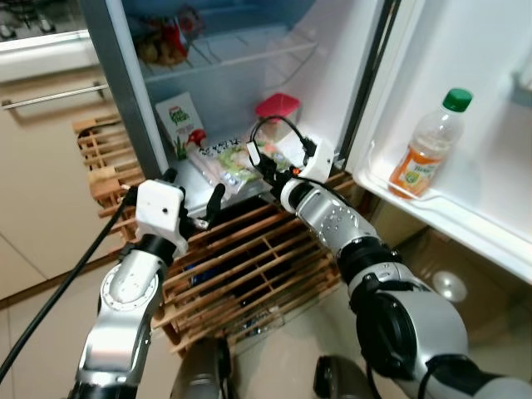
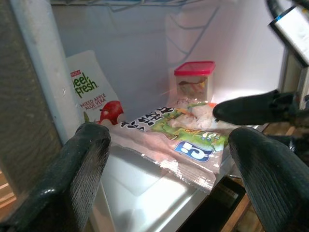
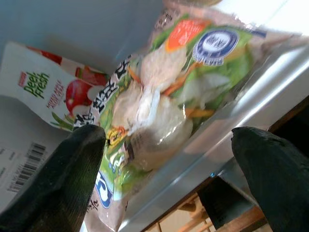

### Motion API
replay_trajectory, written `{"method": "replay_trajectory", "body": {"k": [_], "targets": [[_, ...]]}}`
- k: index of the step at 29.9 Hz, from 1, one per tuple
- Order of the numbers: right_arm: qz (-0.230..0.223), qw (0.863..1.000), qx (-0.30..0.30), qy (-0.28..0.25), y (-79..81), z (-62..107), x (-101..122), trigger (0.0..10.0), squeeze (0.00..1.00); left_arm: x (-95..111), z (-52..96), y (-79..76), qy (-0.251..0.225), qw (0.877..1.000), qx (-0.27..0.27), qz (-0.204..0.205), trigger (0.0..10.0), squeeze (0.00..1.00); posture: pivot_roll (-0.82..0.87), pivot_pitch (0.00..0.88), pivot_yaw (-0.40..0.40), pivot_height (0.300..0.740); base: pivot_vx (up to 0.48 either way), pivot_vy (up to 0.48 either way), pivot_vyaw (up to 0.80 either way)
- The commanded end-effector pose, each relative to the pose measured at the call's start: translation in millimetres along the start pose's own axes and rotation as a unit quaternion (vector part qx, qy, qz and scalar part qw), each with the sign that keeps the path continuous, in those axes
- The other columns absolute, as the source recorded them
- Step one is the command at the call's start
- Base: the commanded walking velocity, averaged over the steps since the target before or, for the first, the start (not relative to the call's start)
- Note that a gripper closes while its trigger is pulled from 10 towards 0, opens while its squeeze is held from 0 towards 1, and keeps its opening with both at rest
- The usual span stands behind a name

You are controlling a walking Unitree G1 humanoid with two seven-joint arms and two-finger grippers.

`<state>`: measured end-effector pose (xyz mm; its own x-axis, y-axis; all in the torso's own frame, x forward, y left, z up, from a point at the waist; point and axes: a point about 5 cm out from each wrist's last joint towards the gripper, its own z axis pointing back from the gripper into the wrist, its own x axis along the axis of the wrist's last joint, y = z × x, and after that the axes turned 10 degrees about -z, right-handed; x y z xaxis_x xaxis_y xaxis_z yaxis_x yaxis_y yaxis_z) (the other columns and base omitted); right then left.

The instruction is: Restocking fridge

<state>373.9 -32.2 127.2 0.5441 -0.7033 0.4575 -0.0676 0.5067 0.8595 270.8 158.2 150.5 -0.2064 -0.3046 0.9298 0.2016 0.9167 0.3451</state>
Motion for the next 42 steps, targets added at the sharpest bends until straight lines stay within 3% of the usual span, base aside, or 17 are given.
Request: {"method": "replay_trajectory", "body": {"k": [1, 6, 7, 8, 22, 27, 28, 29, 30, 31, 42], "targets": [[-0.016, 0.999, 0.016, 0.042, 17.5, -7.4, -35, 10.0, 1.00, -3, 0.0, 4.3, 0.008, 1.000, 0.013, -0.002, 10.0, 0.00, 0.01, 0.000, -0.015, 0.652, 0.000, 0.000, 0.00], [-0.014, 0.999, 0.015, 0.049, 17.3, -8.1, -40, 10.0, 1.00, -3, -0.9, 4.4, 0.008, 1.000, 0.016, -0.003, 10.0, 0.00, 0.01, 0.000, -0.024, 0.652, 0.000, 0.000, 0.00], [-0.004, 0.999, 0.013, 0.051, 18.3, -8.9, -41, 10.0, 0.39, -3, -1.8, 4.5, 0.007, 1.000, 0.018, -0.002, 10.0, 0.00, 0.01, 0.000, -0.028, 0.652, 0.000, 0.000, 0.00], [0.002, 0.999, 0.014, 0.049, 19.5, -9.6, -40, 10.0, 0.00, -2, -2.3, 4.1, 0.006, 1.000, 0.019, -0.002, 10.0, 0.00, 0.02, 0.000, -0.033, 0.652, 0.000, 0.000, 0.00], [0.031, 0.997, 0.068, 0.036, 52.9, -17.0, -36, 10.0, 0.00, -5, -1.6, 1.9, 0.010, 1.000, 0.028, -0.002, 10.0, 0.00, 0.03, 0.000, -0.054, 0.652, 0.000, 0.000, 0.00], [0.030, 0.997, 0.065, 0.037, 54.8, -17.6, -37, 10.0, 0.00, -6, -1.6, 1.9, 0.011, 1.000, 0.029, -0.003, 10.0, 0.00, 0.04, 0.000, -0.055, 0.652, 0.000, 0.000, 0.00], [0.028, 0.997, 0.064, 0.039, 56.4, -18.0, -39, 7.2, 0.00, -6, -1.5, 1.1, 0.012, 1.000, 0.028, -0.003, 10.0, 0.00, 0.04, 0.000, -0.057, 0.652, 0.000, 0.000, 0.00], [0.028, 0.997, 0.064, 0.039, 56.4, -18.0, -39, 7.2, 0.00, -6, -1.5, 1.1, 0.012, 1.000, 0.028, -0.003, 10.0, 0.00, 0.04, 0.000, -0.057, 0.652, 0.000, 0.000, 0.00], [0.028, 0.997, 0.065, 0.040, 57.4, -18.2, -40, 4.6, 0.00, -7, -1.4, 0.7, 0.013, 1.000, 0.028, -0.003, 10.0, 0.00, 0.04, 0.000, -0.059, 0.652, 0.000, 0.000, 0.00], [0.024, 0.997, 0.063, 0.044, 59.9, -18.9, -43, 0.0, 0.00, -7, -1.9, -0.2, 0.013, 1.000, 0.027, -0.002, 10.0, 0.00, 0.04, 0.000, -0.060, 0.652, 0.000, 0.000, 0.00], [0.022, 0.996, 0.079, 0.043, 68.9, -20.0, -47, 0.0, 0.00, -8, -2.1, 1.1, 0.017, 0.999, 0.031, -0.005, 10.0, 0.00, 0.05, 0.000, -0.066, 0.652, 0.000, 0.000, 0.00]]}}
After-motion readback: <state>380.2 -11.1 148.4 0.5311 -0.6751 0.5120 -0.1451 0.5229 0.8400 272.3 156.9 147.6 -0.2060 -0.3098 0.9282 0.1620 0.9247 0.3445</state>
